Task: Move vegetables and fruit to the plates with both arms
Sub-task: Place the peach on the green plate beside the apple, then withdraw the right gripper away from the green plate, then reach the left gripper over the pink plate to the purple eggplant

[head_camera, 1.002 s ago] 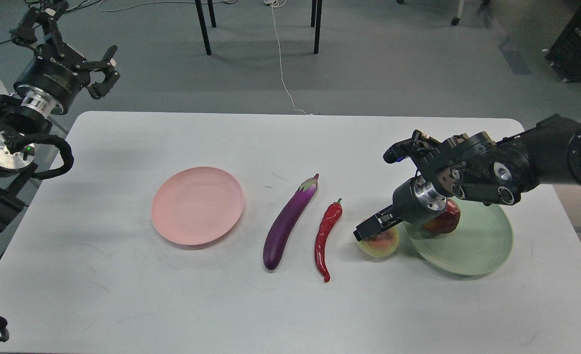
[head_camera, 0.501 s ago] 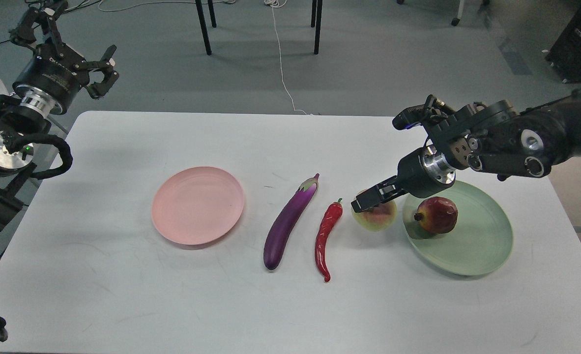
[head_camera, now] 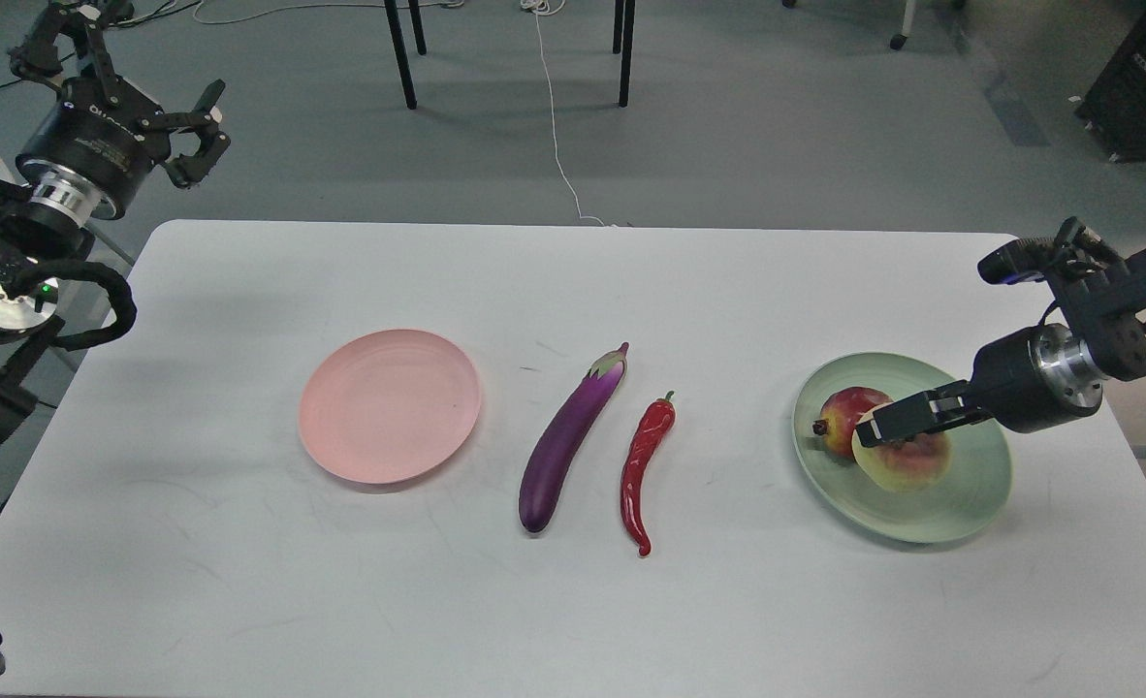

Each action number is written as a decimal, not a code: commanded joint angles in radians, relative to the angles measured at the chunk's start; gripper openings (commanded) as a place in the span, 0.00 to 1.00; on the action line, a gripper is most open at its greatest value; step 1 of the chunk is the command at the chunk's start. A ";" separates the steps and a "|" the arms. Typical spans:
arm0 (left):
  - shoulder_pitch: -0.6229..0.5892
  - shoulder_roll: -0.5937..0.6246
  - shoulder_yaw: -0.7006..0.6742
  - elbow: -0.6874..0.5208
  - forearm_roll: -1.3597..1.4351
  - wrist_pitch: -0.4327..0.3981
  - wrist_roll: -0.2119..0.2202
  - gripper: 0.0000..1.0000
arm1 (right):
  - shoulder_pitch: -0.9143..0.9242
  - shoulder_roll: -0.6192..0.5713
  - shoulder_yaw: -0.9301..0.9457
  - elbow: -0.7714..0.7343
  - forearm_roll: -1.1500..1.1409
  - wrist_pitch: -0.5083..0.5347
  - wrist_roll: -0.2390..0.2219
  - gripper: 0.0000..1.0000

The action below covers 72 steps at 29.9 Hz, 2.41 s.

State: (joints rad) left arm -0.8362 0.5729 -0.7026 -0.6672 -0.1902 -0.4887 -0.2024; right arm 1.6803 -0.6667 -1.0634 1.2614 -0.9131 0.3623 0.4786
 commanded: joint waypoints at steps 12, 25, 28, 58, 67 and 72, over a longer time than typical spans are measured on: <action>0.000 0.004 0.002 -0.002 0.002 0.000 0.008 0.98 | -0.091 -0.004 0.010 -0.094 -0.021 -0.010 -0.002 0.83; -0.061 0.005 0.012 -0.051 0.128 0.000 0.060 0.98 | -0.099 -0.152 0.256 -0.099 -0.010 0.004 -0.005 0.97; -0.083 0.013 0.018 -0.074 0.242 0.000 0.054 0.98 | -0.134 -0.215 0.360 -0.106 0.019 0.001 -0.003 0.97; -0.084 -0.211 0.385 -0.511 1.963 0.191 0.061 0.98 | -0.797 -0.131 1.266 -0.401 1.045 0.126 0.002 0.99; -0.077 -0.297 0.443 -0.497 2.259 0.211 0.100 0.97 | -1.088 -0.149 1.467 -0.390 1.146 0.126 0.010 0.99; -0.075 -0.297 0.537 -0.470 2.325 0.280 0.098 0.91 | -1.159 -0.148 1.531 -0.390 1.146 0.126 0.010 0.99</action>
State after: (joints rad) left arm -0.9107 0.2767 -0.2260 -1.1609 2.1054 -0.2412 -0.1032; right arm 0.5498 -0.8154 0.4415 0.8701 0.2329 0.4886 0.4888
